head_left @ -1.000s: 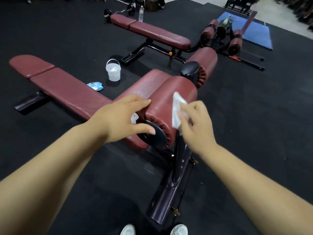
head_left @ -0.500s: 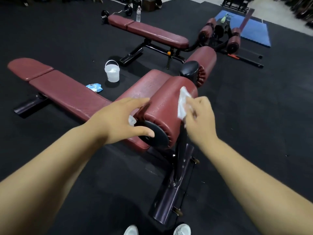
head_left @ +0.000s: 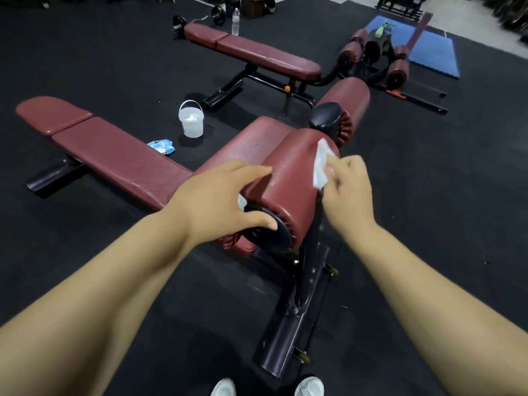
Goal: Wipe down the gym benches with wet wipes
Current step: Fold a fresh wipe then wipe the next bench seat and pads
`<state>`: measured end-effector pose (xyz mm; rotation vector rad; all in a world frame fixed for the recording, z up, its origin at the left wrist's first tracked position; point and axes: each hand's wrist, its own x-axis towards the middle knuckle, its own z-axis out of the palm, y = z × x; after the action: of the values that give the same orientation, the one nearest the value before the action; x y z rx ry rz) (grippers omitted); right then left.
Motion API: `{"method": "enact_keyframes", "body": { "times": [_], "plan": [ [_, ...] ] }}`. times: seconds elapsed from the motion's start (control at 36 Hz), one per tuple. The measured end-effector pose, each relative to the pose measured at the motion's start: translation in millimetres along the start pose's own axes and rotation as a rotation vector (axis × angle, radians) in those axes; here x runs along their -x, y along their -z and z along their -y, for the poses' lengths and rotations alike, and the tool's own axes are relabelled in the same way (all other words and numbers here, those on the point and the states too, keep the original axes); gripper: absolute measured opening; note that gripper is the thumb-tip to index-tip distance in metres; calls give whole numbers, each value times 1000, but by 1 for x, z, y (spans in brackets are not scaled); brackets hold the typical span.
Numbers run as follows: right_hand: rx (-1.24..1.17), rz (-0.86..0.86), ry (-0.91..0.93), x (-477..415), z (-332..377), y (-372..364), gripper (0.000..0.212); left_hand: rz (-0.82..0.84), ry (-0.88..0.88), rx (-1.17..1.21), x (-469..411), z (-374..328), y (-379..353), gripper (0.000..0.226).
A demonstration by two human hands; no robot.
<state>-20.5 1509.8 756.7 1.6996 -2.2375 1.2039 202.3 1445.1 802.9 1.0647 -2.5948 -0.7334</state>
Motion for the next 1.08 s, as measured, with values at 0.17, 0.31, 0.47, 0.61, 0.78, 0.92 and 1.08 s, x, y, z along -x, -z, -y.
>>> {"method": "enact_keyframes", "body": {
  "times": [0.17, 0.31, 0.47, 0.61, 0.78, 0.92, 1.08],
  "plan": [
    [-68, 122, 453, 44, 20, 11, 35, 112, 143, 99, -2, 18, 3, 74],
    [45, 26, 109, -15, -14, 2, 32, 111, 99, 48, -3, 15, 7, 74],
    [59, -26, -168, -28, -15, -4, 25, 4, -71, -138, -2, -7, 1, 79],
    [-39, 70, 292, 35, 28, 3, 45, 85, 101, 15, -1, 12, 6, 71],
    [22, 52, 306, 3, 1, 2, 40, 83, 53, 34, 0, 9, 7, 78],
    [131, 16, -78, -34, -24, 0, 23, 43, -5, -60, -4, -3, 2, 89],
    [-10, 125, 338, 21, 28, 7, 41, 136, 123, 9, -2, 17, 8, 78]
  ]
}}
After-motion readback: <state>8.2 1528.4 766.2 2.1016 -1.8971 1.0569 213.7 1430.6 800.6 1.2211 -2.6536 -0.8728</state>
